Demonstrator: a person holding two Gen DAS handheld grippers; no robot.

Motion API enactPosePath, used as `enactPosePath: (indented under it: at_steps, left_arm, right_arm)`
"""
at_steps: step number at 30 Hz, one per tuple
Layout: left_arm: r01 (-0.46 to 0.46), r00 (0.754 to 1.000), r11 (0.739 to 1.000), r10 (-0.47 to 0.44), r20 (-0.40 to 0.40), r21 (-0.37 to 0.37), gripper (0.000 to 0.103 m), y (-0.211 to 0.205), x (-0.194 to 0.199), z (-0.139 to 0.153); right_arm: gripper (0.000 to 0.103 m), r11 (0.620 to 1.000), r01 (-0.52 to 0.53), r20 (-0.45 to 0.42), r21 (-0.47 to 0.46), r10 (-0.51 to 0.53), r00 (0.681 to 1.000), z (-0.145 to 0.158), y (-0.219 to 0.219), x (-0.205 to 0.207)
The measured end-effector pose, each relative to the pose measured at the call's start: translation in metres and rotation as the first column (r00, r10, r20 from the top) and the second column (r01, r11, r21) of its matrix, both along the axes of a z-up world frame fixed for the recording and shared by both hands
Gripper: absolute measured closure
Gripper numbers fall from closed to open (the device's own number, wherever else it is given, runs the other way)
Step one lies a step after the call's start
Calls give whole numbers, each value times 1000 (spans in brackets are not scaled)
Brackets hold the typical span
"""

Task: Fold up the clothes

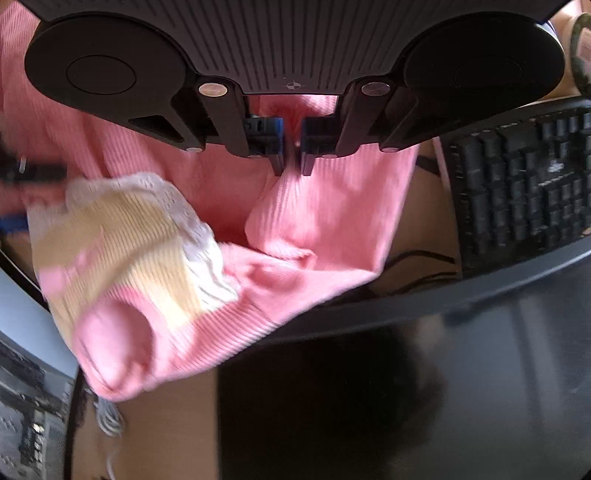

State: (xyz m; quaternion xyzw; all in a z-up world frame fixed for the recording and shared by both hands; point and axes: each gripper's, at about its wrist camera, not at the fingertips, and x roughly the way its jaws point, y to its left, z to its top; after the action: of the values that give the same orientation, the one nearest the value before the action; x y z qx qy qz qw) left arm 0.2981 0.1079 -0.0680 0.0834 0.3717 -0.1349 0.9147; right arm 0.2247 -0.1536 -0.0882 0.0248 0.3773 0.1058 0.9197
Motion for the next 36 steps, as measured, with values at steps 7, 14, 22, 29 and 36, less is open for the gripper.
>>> enactPosePath:
  at_steps: [7, 14, 22, 29, 36]
  left_arm:
    - [2, 1000, 999, -3, -19, -37, 98, 38, -35, 17]
    - [90, 993, 979, -103, -64, -181, 84, 59, -76, 27]
    - [185, 981, 967, -192, -20, -177, 18, 18, -39, 24]
    - [180, 981, 984, -179, -69, 9, 22, -26, -8, -8]
    - [149, 986, 988, -145, -85, 32, 45, -30, -3, -14]
  right_arm:
    - [16, 971, -199, -93, -132, 187, 978, -6, 13, -39]
    - [16, 913, -227, -137, -340, 191, 972, 10, -13, -79]
    - [20, 981, 66, -35, -181, -73, 997, 66, -35, -25]
    - [15, 977, 63, -125, -201, -90, 988, 46, -17, 19]
    - [0, 987, 49, -277, -151, -90, 957, 27, -16, 54]
